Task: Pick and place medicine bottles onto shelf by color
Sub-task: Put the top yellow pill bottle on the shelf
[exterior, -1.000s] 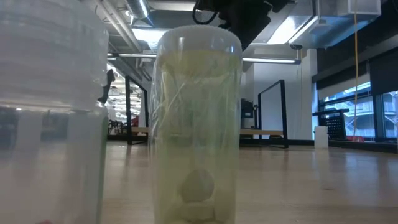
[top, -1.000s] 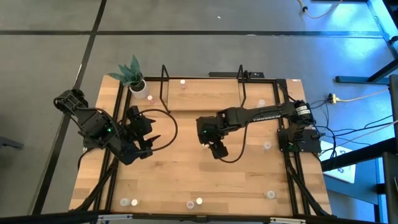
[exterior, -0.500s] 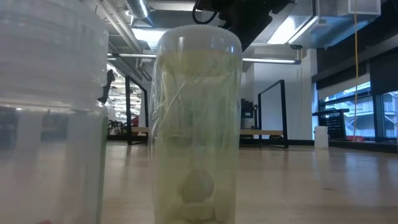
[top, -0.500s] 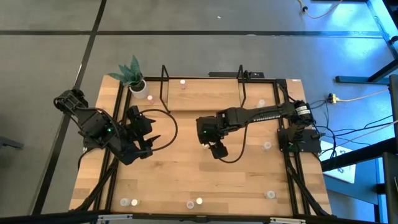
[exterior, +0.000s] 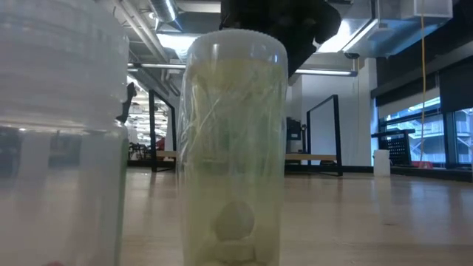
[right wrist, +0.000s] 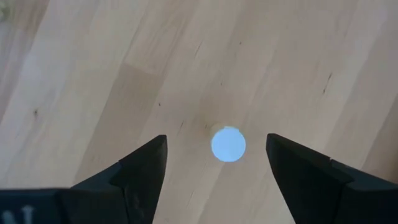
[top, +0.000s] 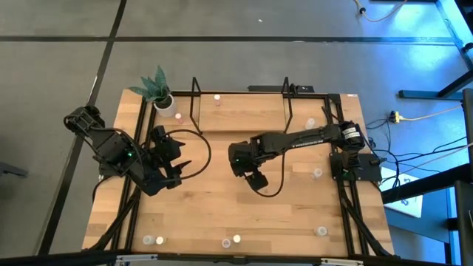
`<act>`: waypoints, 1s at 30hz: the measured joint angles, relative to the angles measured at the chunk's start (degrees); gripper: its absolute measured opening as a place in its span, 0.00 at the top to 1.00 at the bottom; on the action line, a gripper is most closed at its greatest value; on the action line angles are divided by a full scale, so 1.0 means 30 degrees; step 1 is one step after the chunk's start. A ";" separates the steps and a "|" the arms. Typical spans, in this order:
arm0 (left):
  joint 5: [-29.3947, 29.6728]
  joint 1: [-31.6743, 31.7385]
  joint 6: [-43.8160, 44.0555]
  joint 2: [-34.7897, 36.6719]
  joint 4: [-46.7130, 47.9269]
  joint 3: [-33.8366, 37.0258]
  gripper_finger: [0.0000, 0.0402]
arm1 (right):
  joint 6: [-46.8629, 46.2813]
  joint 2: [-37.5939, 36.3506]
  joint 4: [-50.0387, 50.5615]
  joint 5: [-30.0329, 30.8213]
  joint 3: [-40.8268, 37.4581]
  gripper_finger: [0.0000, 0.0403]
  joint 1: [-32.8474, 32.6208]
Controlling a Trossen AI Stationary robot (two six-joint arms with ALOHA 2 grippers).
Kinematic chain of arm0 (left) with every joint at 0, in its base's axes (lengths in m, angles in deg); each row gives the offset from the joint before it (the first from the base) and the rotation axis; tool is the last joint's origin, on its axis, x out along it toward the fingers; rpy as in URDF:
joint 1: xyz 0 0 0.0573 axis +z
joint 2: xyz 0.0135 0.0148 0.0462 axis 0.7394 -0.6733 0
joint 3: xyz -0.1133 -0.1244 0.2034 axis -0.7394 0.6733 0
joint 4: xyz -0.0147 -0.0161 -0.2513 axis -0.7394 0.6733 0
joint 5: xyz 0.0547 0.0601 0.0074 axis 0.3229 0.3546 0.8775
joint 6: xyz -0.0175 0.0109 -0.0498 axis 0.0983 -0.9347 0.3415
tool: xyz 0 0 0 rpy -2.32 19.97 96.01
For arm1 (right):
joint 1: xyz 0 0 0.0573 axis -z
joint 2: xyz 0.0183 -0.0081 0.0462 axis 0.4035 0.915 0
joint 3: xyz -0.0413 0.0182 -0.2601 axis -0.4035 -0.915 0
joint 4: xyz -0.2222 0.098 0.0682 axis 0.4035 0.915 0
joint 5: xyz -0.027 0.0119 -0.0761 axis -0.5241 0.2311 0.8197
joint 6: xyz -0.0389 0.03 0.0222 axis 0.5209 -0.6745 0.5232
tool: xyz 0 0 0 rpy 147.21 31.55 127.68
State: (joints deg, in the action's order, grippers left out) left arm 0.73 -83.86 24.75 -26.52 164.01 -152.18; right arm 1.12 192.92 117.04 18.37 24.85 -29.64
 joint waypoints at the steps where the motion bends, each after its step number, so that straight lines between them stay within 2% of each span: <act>1: 0.0000 0.0000 0.0000 -0.0001 0.0000 0.0000 0.33 | 0.0136 0.0068 -0.0005 0.0000 0.0000 0.31 0.0000; 30: 0.0000 -0.0003 0.0015 0.0006 -0.0062 0.0000 0.33 | 0.0519 0.1439 -0.0239 -0.0182 -0.0007 0.31 0.0663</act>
State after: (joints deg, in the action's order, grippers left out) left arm 0.73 -83.87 24.79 -26.50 163.83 -152.18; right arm 2.67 197.24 116.33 17.82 24.83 -27.65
